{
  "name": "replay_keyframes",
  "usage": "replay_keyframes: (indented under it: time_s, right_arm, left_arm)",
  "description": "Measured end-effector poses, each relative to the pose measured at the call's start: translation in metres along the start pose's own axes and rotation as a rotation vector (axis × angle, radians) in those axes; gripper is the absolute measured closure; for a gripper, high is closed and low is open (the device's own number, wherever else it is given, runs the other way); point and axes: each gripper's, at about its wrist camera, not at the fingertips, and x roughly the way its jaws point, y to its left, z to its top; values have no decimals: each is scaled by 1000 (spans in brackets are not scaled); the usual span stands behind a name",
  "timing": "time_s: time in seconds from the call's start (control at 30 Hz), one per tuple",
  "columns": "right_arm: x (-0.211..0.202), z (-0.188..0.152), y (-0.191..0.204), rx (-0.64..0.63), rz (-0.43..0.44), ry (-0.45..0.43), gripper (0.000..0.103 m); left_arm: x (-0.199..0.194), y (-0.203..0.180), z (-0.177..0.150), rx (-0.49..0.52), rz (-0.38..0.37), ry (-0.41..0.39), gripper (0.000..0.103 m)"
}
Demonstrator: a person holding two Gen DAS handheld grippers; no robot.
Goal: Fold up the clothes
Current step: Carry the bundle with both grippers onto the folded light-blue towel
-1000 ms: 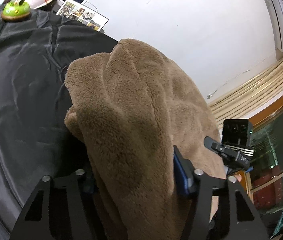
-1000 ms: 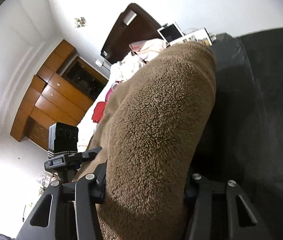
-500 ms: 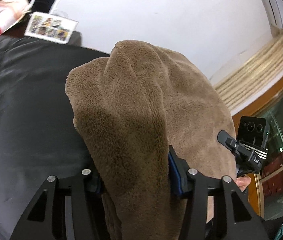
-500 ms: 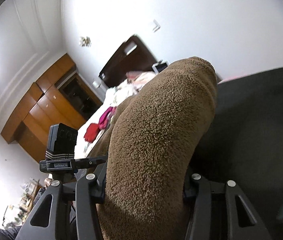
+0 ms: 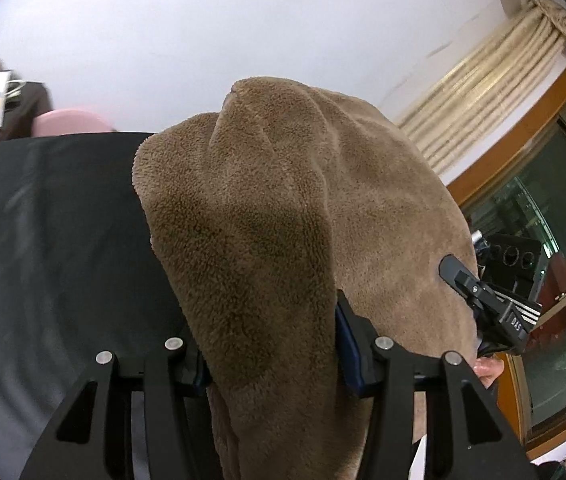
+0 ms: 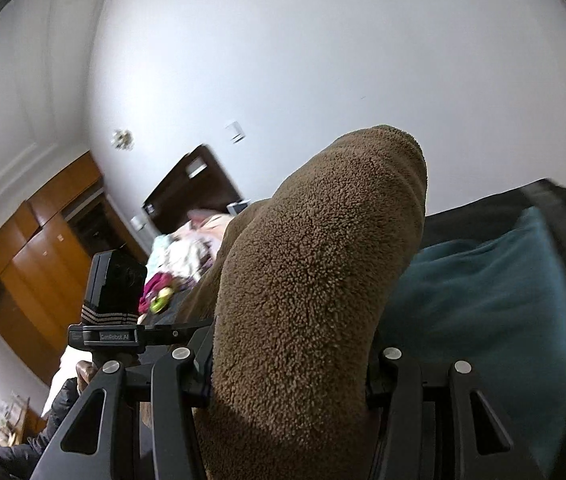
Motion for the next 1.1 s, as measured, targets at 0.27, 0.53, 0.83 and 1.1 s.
replay_keyframes:
  time_s: [0.27, 0.53, 0.83, 1.1]
  right_arm:
    - [-17, 20, -64, 55, -67, -19, 51]
    - [5, 11, -112, 81, -134, 24, 51]
    - [-5, 0, -107, 11, -237, 23, 46]
    - [-38, -33, -71, -127, -378, -7, 20]
  left_arm:
    - [70, -12, 35, 23, -5, 50, 50]
    - [115, -4, 48, 48, 27, 78, 50]
    - [125, -23, 29, 96, 139, 67, 28]
    - [102, -47, 27, 104, 253, -11, 18]
